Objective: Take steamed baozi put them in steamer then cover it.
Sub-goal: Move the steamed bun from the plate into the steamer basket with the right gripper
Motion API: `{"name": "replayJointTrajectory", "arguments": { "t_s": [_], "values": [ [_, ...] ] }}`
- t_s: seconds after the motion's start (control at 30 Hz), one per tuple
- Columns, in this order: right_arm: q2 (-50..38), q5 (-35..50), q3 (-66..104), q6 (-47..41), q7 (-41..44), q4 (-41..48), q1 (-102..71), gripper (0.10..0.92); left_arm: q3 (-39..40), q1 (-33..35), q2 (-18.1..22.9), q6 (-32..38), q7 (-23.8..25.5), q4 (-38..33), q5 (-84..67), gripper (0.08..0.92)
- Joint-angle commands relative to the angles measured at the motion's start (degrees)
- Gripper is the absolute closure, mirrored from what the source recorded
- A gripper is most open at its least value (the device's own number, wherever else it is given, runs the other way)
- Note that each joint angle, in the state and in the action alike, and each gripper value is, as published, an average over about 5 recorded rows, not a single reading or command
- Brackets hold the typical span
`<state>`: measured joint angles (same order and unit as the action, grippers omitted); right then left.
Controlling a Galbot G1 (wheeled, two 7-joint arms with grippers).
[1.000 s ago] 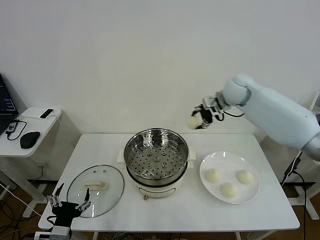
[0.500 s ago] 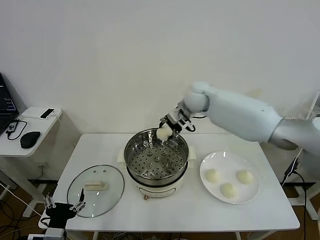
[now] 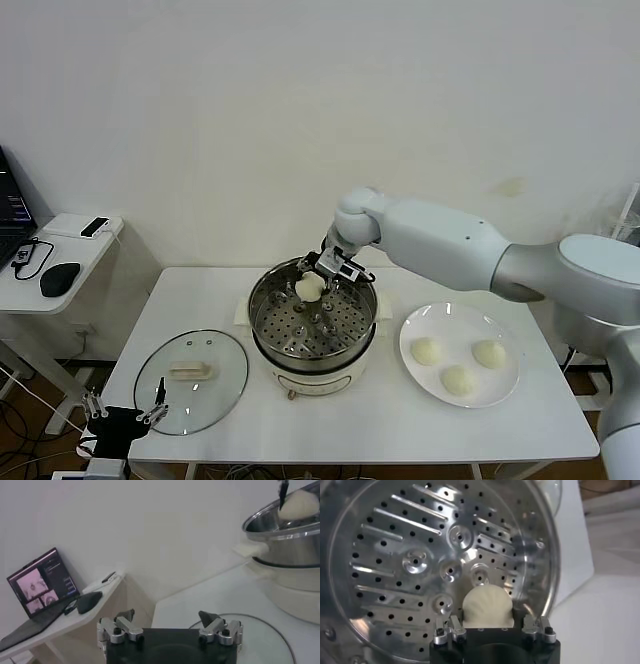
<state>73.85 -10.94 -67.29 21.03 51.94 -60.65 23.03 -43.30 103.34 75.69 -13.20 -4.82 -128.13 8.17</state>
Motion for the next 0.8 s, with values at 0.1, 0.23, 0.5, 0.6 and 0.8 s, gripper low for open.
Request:
{"name": "replayJointTrajectory", "arguments": {
  "t_s": [0.1, 0.23, 0.5, 0.6, 0.8],
  "values": [
    [3.2, -9.3, 1.2, 7.6, -3.2, 7.3, -2.1, 0.406, 0.0, 0.0, 0.0, 0.0, 0.0, -0.1, 0.1, 0.177],
    [3.9, -9.5, 1.5, 8.2, -3.9, 8.9, -2.6, 0.405, 0.0, -0.2, -0.1, 0.0, 0.0, -0.2, 0.1, 0.177],
    [4.6, -9.1, 2.0, 8.8, -4.8, 10.7, -2.9, 0.364, 0.2, -0.6, -0.1, -0.1, -0.1, -0.4, 0.0, 0.177],
    [3.7, -4.7, 1.6, 6.9, -3.4, 8.3, -1.4, 0.291, 0.2, -0.6, -0.2, -0.1, -0.1, -0.5, 0.0, 0.177],
    [-1.2, 9.4, 0.2, -6.8, 3.5, -1.3, 3.8, 0.206, 0.2, -1.0, -0.3, -0.1, -0.1, -0.5, -0.4, 0.177]
  ]
}}
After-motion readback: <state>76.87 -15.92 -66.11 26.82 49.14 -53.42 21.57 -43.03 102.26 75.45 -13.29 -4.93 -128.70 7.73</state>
